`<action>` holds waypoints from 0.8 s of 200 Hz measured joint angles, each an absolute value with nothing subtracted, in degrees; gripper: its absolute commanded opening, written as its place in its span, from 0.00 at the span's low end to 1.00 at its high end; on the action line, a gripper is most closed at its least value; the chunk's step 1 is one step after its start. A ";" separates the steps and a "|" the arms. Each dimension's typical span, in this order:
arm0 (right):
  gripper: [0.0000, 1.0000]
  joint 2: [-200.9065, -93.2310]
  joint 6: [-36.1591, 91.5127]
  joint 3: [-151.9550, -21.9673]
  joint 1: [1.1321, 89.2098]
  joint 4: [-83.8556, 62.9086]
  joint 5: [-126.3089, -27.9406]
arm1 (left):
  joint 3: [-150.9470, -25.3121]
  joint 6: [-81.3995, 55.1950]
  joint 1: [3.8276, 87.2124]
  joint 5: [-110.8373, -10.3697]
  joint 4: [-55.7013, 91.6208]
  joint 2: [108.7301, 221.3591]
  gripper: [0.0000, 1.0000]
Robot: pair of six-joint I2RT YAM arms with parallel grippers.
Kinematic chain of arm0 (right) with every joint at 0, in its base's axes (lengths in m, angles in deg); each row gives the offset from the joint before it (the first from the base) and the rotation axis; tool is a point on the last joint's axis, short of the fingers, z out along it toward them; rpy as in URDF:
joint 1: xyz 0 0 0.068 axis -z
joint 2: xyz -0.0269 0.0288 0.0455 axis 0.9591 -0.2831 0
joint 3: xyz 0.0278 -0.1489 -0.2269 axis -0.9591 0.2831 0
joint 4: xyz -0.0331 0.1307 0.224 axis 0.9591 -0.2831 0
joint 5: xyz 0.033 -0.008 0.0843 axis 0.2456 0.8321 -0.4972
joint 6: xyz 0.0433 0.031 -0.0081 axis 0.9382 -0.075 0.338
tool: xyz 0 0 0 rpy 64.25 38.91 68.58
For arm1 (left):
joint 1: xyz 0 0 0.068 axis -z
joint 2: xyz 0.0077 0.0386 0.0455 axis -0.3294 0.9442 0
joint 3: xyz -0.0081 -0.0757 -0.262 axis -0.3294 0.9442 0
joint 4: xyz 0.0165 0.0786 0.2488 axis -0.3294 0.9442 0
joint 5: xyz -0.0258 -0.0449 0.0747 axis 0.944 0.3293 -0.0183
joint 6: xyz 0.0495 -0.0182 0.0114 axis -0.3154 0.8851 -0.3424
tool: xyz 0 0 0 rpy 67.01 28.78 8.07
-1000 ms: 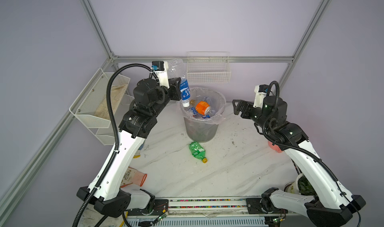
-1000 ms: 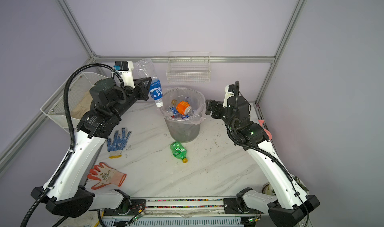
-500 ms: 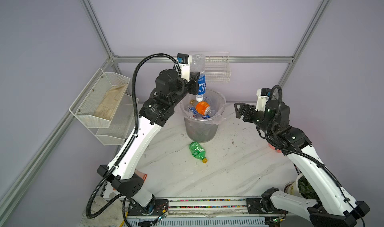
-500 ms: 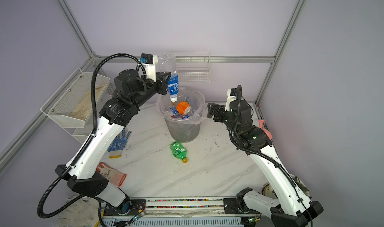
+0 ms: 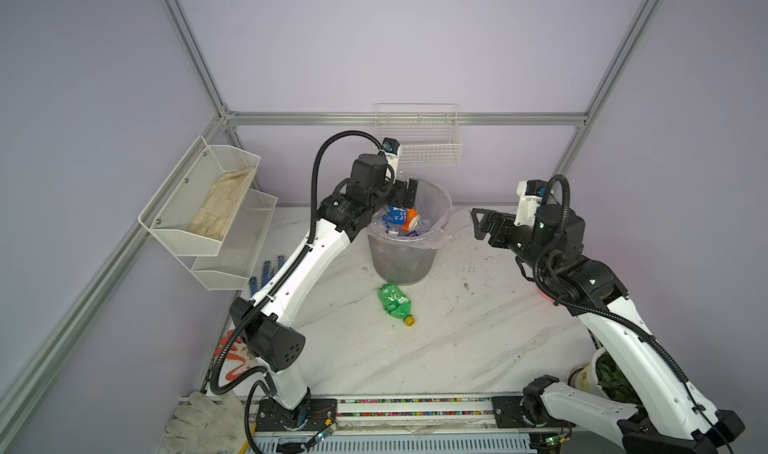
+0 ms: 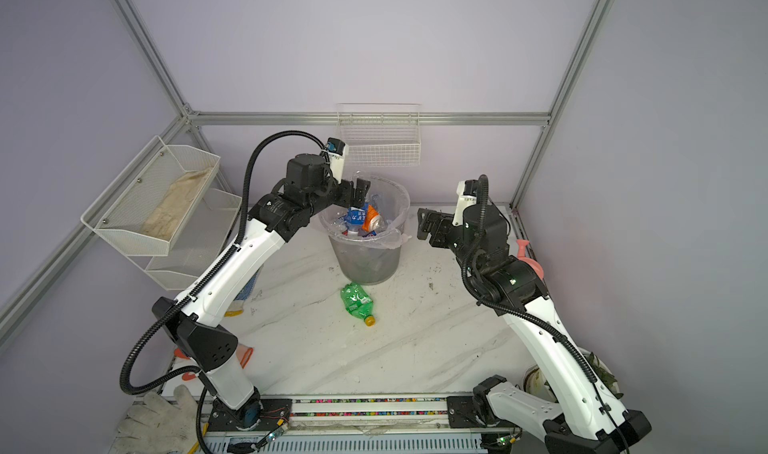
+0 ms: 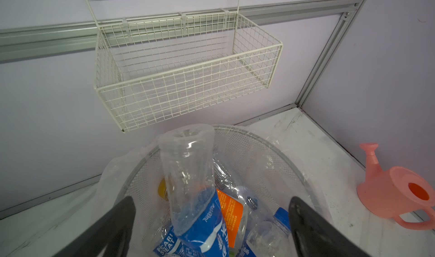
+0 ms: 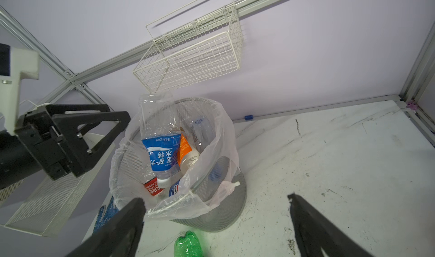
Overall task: Throw the plastic bottles in the bin
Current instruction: 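Release the water bottle into the wastebasket while the right gripper reaches toward the Sprite bottle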
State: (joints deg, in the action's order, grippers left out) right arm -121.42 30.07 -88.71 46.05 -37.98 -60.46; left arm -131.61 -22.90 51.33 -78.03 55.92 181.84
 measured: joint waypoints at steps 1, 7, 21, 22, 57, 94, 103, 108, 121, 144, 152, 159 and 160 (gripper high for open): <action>0.98 -121.42 30.01 -88.69 46.05 -37.96 -60.48 | -131.63 -22.92 51.35 -78.07 55.92 181.71 1.00; 0.98 -121.46 29.79 -88.47 46.05 -37.89 -60.59 | -131.61 -22.97 51.59 -78.20 55.94 180.68 1.00; 0.98 -121.46 29.35 -87.66 46.09 -37.65 -60.88 | -131.54 -23.10 51.94 -78.55 55.83 177.58 1.00; 0.98 -121.46 29.33 -87.57 46.09 -37.63 -60.90 | -131.48 -23.10 51.96 -78.60 55.74 177.20 1.00; 0.97 -121.40 27.65 -85.10 46.20 -37.15 -62.52 | -127.11 -23.12 52.25 -80.28 53.53 166.76 1.00; 0.98 -121.46 24.65 -83.51 46.16 -35.62 -70.49 | -121.29 -23.12 52.25 -81.90 51.89 159.83 1.00; 0.97 -121.53 24.04 -82.96 45.83 -35.03 -72.13 | -119.94 -23.12 52.25 -82.18 51.61 158.97 1.00; 0.98 -121.59 23.61 -82.63 45.54 -34.79 -73.01 | -119.09 -23.10 52.25 -82.29 51.50 158.52 1.00; 0.97 -122.12 22.38 -81.78 44.01 -34.39 -74.23 | -116.77 -23.08 52.25 -82.66 51.37 157.40 1.00; 0.98 -123.80 20.33 -79.86 39.27 -33.91 -75.08 | -111.59 -22.83 52.25 -83.73 50.60 155.02 1.00; 0.98 -124.61 19.71 -78.70 37.76 -33.63 -75.61 | -109.84 -22.73 52.22 -84.02 50.58 154.01 1.00; 0.98 -125.24 19.43 -77.43 36.74 -33.24 -76.11 | -108.49 -22.46 52.20 -84.26 50.63 153.14 1.00; 0.98 -125.35 19.43 -77.15 36.56 -33.10 -76.31 | -108.33 -22.38 52.18 -84.30 50.63 153.03 1.00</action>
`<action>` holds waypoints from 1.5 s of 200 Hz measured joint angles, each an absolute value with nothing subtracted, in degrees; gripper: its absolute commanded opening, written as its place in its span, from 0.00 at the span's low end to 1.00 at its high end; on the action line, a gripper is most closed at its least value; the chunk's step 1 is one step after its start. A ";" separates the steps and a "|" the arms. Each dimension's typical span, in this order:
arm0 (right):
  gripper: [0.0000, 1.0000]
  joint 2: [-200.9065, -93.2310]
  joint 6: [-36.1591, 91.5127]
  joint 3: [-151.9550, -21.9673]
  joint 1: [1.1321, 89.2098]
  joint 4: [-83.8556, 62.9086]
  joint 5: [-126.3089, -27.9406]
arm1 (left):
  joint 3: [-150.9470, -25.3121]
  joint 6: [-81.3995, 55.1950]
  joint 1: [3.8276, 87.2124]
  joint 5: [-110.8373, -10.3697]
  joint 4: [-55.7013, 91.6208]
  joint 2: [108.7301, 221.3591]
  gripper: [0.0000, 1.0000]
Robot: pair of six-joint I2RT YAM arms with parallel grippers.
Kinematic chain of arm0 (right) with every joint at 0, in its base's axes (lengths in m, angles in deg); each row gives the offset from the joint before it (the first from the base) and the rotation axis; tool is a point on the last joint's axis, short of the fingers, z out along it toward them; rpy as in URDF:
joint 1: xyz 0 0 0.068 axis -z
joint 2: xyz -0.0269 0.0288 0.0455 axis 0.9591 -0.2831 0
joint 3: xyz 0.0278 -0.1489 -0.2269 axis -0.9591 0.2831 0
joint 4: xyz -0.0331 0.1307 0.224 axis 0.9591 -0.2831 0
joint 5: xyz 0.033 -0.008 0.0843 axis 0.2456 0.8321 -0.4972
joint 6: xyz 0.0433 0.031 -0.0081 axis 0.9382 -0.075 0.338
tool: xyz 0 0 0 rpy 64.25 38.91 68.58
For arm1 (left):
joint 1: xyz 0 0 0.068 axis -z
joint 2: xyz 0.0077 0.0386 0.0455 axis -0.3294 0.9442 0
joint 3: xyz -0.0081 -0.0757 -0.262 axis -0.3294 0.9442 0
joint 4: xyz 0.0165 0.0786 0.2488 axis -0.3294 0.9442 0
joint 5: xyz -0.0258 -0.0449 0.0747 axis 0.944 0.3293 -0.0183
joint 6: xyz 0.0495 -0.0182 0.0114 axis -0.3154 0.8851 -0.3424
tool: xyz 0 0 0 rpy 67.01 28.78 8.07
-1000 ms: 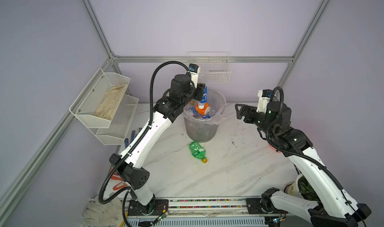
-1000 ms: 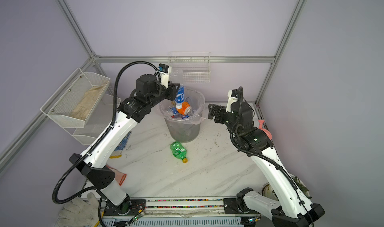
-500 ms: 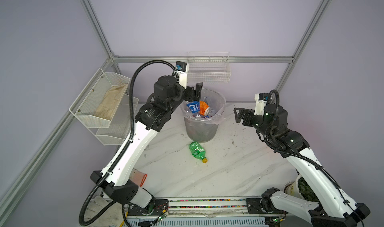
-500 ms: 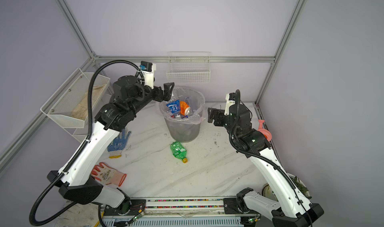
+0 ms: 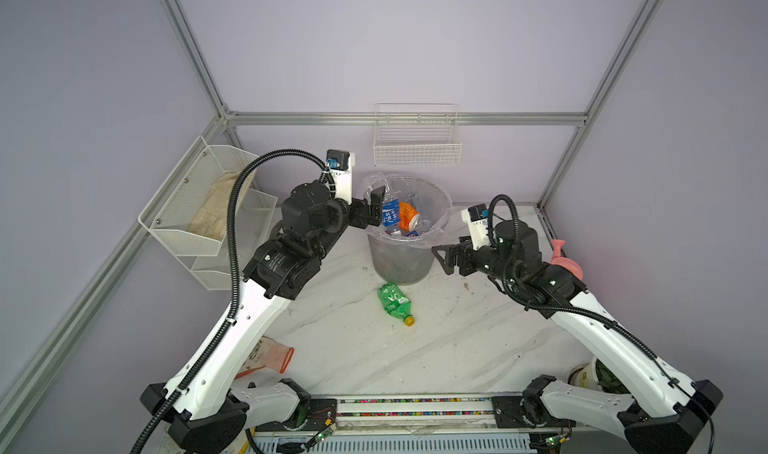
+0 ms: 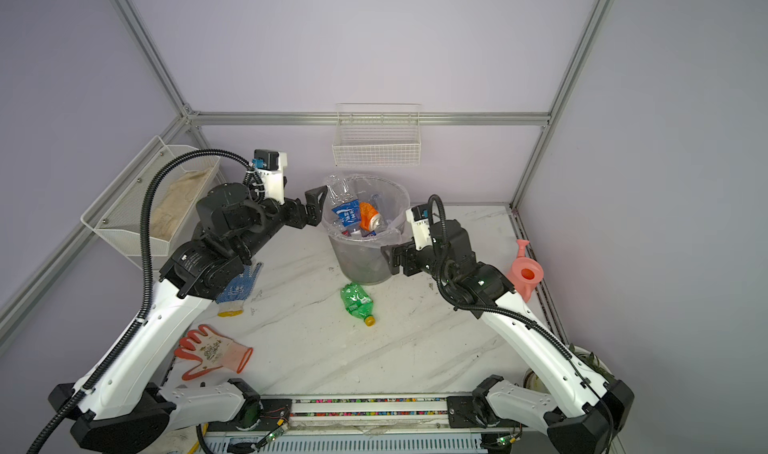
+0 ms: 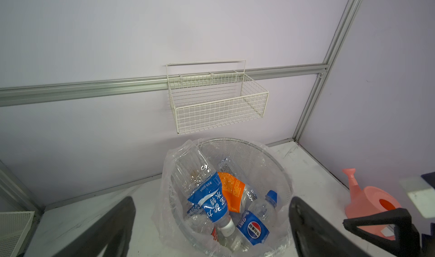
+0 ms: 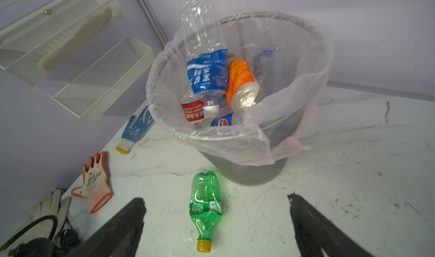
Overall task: Throw the plastic bottles in the bin
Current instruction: 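Release the water bottle into the wastebasket while the right gripper reaches toward the Sprite bottle, then close the right gripper around the green Sprite bottle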
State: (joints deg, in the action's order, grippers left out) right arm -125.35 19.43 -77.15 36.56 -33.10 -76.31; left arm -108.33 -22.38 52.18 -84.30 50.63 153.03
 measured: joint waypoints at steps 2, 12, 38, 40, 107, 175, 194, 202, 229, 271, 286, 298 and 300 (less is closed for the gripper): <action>0.97 -125.44 19.39 -76.84 36.39 -32.97 -76.42 | -107.87 -22.24 52.16 -84.39 50.56 152.70 1.00; 0.97 -125.88 19.23 -74.13 35.32 -32.30 -77.14 | -106.10 -21.76 51.96 -84.61 50.58 151.37 1.00; 0.97 -125.99 19.67 -66.13 33.33 -30.37 -77.47 | -100.70 -19.49 49.93 -84.74 50.54 146.76 1.00; 0.97 -126.07 19.78 -65.59 33.20 -30.15 -77.38 | -100.40 -19.16 49.73 -84.74 50.56 146.47 1.00; 0.97 -138.66 21.73 -61.06 25.92 -22.53 -72.55 | -86.34 -11.10 43.57 -83.21 52.62 135.81 1.00; 0.97 -153.42 24.96 -61.02 23.97 -13.61 -70.01 | -77.19 -5.39 41.69 -83.25 56.94 125.99 1.00; 0.97 -155.69 26.29 -61.08 23.93 -10.88 -69.33 | -77.12 -5.11 41.51 -83.25 57.56 125.60 1.00; 0.97 -156.63 26.73 -61.24 23.93 -10.00 -69.25 | -77.12 -5.00 41.43 -83.27 57.66 125.45 1.00; 0.98 -160.04 28.13 -61.70 23.62 -6.85 -68.42 | -76.88 -4.78 41.36 -83.49 57.86 124.83 1.00; 0.93 -161.61 29.92 -61.83 23.29 -2.85 -66.82 | -75.46 -4.74 41.08 -83.95 58.91 122.71 1.00; 0.80 -161.77 30.56 -61.74 23.27 -2.24 -66.56 | -75.35 -4.74 40.99 -84.17 59.50 122.26 1.00; 0.69 -161.79 31.15 -61.56 23.23 -1.83 -66.82 | -75.35 -4.74 40.99 -84.24 59.63 121.86 1.00; 0.67 -161.83 31.28 -61.54 23.23 -1.76 -66.78 | -75.35 -4.74 40.99 -84.26 59.63 121.80 1.00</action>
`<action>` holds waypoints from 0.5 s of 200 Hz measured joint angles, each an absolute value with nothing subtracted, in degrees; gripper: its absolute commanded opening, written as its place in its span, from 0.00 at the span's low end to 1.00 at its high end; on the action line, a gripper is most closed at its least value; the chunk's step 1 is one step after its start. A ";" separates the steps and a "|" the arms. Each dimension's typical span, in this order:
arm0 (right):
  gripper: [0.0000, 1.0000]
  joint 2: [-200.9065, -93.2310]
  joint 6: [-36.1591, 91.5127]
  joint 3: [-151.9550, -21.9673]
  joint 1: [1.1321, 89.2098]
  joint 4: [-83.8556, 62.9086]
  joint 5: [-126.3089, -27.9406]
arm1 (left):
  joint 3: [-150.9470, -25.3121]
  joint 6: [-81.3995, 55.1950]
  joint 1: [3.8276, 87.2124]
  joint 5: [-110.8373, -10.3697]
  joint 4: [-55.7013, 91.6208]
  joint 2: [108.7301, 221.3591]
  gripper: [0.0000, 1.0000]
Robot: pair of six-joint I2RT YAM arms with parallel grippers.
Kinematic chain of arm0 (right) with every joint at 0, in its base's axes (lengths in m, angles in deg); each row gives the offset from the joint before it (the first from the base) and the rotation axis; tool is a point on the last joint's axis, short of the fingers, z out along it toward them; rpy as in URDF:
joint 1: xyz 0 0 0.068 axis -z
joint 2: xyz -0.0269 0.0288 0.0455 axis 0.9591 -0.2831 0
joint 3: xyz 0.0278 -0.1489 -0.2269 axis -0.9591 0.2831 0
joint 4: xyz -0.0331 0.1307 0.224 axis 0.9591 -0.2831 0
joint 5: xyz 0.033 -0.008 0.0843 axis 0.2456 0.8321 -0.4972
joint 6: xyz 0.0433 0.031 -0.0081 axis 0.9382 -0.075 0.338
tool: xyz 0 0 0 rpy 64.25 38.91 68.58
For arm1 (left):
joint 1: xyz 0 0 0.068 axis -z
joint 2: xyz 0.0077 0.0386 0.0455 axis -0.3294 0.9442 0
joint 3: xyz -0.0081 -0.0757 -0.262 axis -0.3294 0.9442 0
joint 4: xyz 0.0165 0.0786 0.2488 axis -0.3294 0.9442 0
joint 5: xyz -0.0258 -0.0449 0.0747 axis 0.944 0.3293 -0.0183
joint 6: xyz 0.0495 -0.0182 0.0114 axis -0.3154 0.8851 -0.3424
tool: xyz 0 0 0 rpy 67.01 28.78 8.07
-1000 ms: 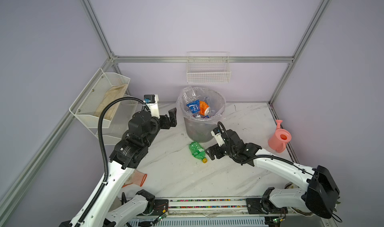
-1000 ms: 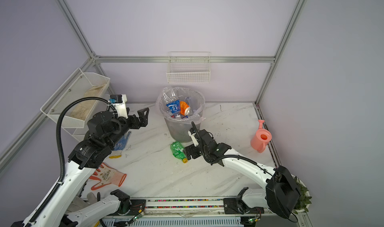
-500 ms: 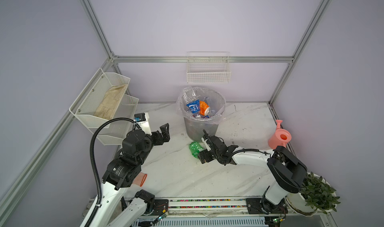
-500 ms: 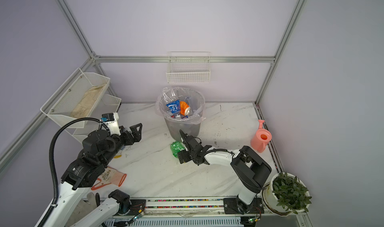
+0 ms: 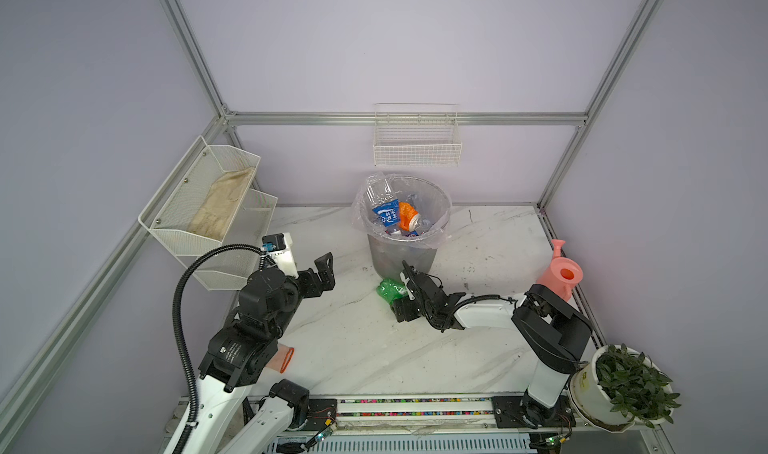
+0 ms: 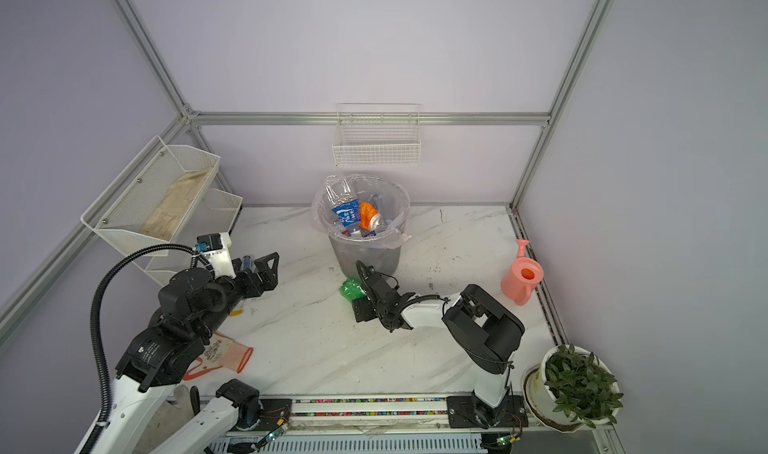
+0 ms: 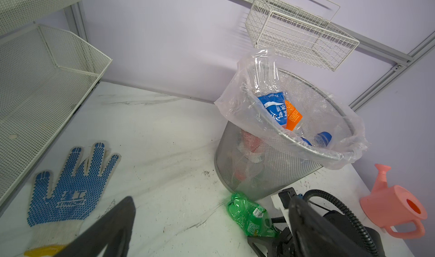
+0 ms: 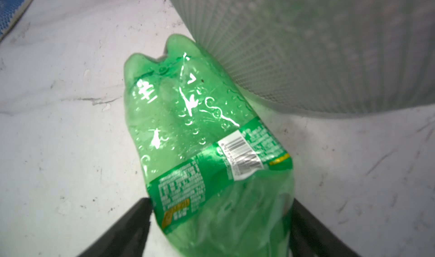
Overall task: Throw the plastic bottles in the bin
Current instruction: 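Close the right gripper around the green Sprite bottle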
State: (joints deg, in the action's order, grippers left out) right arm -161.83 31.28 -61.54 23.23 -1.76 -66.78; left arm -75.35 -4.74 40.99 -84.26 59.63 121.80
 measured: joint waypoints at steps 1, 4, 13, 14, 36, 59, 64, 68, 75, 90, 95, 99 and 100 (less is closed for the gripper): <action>0.66 -161.83 31.08 -61.54 23.18 -1.76 -66.76 | -75.35 -4.74 40.99 -84.26 59.63 121.80 1.00; 0.64 -161.88 31.34 -61.54 23.10 -1.70 -66.80 | -75.35 -4.74 40.99 -84.28 59.63 121.71 1.00; 0.61 -161.98 31.60 -61.50 22.99 -1.67 -66.84 | -75.35 -4.72 40.99 -84.32 59.63 121.62 1.00; 0.60 -161.98 31.65 -61.50 22.97 -1.67 -66.84 | -75.35 -4.72 40.99 -84.32 59.63 121.62 1.00; 0.52 -161.81 32.30 -61.35 22.73 -1.39 -67.02 | -75.35 -4.69 40.99 -84.35 59.65 121.62 1.00; 0.35 -160.06 32.74 -60.23 22.46 -1.48 -66.86 | -75.35 -4.67 40.99 -84.37 59.65 121.51 1.00; 0.32 -159.56 33.07 -59.93 22.42 -1.61 -66.84 | -75.35 -4.67 40.99 -84.37 59.65 121.49 1.00; 0.29 -159.08 32.85 -59.68 22.40 -1.76 -66.86 | -75.35 -4.63 40.99 -84.37 59.65 121.45 1.00; 0.26 -158.29 32.96 -59.31 22.35 -1.94 -66.82 | -75.35 -4.58 40.99 -84.37 59.65 121.40 1.00; 0.20 -156.50 33.00 -58.88 21.79 -2.61 -66.62 | -75.35 -4.54 40.99 -84.37 59.65 121.23 1.00; 0.17 -155.76 33.05 -58.88 21.37 -3.03 -66.54 | -75.35 -4.52 40.99 -84.39 59.65 121.12 1.00; 0.16 -155.32 33.07 -58.88 21.09 -3.27 -66.43 | -75.35 -4.47 40.99 -84.37 59.65 121.05 1.00; 0.16 -155.08 33.07 -58.88 20.93 -3.38 -66.41 | -75.35 -4.41 40.99 -84.37 59.65 121.01 1.00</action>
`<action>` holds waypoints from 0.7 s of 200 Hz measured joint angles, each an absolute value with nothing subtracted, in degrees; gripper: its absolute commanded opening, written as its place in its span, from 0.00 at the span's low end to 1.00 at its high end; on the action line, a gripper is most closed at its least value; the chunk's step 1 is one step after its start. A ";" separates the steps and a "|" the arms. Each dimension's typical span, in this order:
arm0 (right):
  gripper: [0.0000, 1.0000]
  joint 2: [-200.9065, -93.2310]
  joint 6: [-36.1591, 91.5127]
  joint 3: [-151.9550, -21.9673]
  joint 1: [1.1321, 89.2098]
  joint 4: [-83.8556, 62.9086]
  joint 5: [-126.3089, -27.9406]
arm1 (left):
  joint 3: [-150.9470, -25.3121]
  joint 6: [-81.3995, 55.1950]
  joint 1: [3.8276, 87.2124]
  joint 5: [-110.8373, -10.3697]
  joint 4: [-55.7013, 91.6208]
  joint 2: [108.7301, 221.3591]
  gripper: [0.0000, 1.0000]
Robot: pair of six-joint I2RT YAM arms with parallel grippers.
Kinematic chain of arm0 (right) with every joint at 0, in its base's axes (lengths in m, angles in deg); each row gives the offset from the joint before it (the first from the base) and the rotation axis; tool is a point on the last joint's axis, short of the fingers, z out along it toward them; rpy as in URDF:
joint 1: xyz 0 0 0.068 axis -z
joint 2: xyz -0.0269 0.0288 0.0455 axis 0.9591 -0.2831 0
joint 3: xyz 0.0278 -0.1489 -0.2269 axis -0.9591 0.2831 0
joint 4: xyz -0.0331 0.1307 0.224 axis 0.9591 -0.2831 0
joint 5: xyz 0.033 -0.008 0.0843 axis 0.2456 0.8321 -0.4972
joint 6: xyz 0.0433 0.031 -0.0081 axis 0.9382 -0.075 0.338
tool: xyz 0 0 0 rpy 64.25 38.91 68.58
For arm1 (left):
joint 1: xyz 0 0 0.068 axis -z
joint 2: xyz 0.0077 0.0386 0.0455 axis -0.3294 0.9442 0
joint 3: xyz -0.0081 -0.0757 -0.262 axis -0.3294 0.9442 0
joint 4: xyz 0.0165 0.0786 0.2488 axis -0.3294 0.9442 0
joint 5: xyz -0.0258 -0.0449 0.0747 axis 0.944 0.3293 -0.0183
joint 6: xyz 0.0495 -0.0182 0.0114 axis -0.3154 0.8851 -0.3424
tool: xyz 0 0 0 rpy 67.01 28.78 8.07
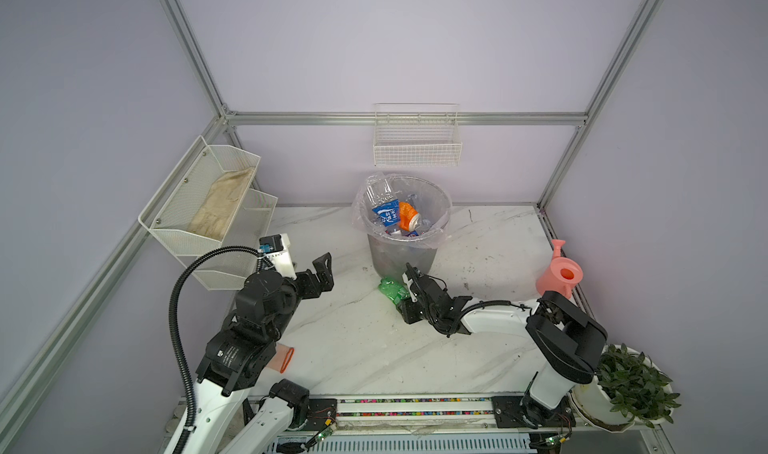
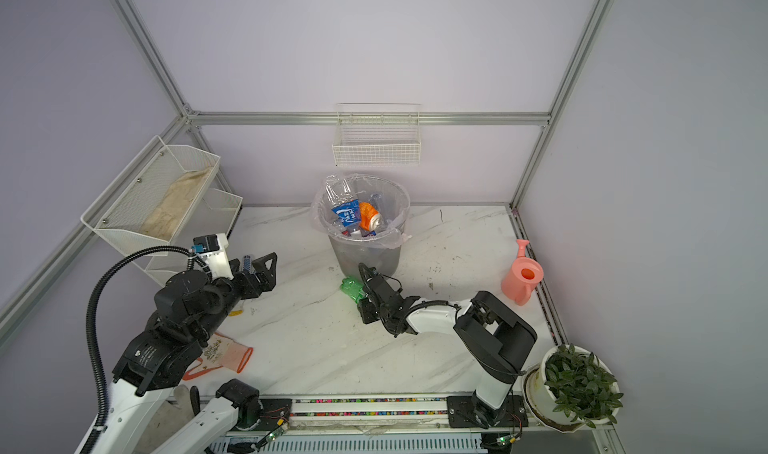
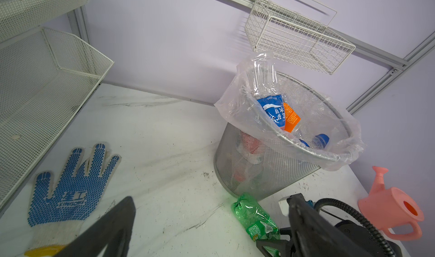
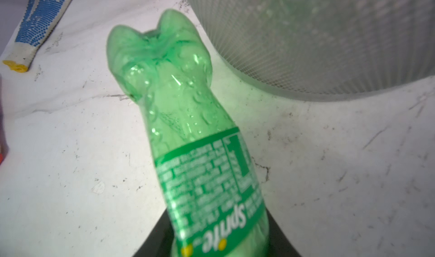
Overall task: Throw the plastic bottles in the bin
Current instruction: 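Close the right gripper around the green Sprite bottle, then lift the Sprite bottle with the right gripper over the wastebasket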
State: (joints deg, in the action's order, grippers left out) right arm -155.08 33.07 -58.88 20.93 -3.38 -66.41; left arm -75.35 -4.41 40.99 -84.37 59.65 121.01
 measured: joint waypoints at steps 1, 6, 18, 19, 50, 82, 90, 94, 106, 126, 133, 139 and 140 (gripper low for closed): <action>0.16 -154.97 33.09 -58.88 20.85 -3.42 -66.38 | -75.35 -4.37 40.99 -84.37 59.65 120.99 1.00; 0.15 -154.27 33.09 -58.90 20.32 -3.66 -66.14 | -75.35 -4.28 40.99 -84.37 59.65 120.86 1.00; 0.15 -152.13 33.11 -58.99 18.51 -4.67 -65.27 | -75.35 -4.13 40.99 -84.39 59.65 120.48 1.00; 0.15 -151.97 33.11 -58.99 18.40 -4.73 -65.16 | -75.35 -4.10 40.99 -84.39 59.65 120.46 1.00; 0.15 -145.24 32.87 -62.18 13.09 -9.56 -61.38 | -75.35 -3.71 40.99 -84.94 59.72 119.35 1.00; 0.15 -138.25 30.58 -70.61 10.53 -14.42 -56.79 | -75.35 -3.69 40.99 -85.29 59.74 118.80 1.00; 0.15 -136.89 29.40 -73.76 10.55 -15.77 -55.39 | -75.35 -3.69 40.99 -85.29 59.74 118.78 1.00; 0.16 -136.54 28.79 -75.27 10.53 -16.30 -54.87 | -75.35 -3.67 40.99 -85.29 59.74 118.78 1.00; 0.16 -136.08 26.58 -81.15 10.53 -18.35 -52.70 | -75.35 -3.67 40.99 -85.29 59.74 118.74 1.00; 0.17 -137.33 22.84 -91.05 10.57 -21.78 -49.77 | -75.35 -3.49 40.99 -85.29 59.83 118.45 1.00; 0.18 -138.18 21.22 -94.50 10.57 -22.81 -48.57 | -75.35 -3.43 40.99 -85.29 59.89 118.23 1.00; 0.19 -139.12 19.71 -97.52 10.57 -23.73 -47.43 | -75.35 -3.29 40.99 -85.29 60.00 118.02 1.00; 0.19 -139.23 19.54 -97.85 10.57 -23.77 -47.24 | -75.35 -3.29 40.99 -85.29 60.05 117.95 1.00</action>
State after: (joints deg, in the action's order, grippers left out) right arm -139.23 19.54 -97.85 10.57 -23.77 -47.24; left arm -75.35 -3.29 40.99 -85.29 60.05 117.95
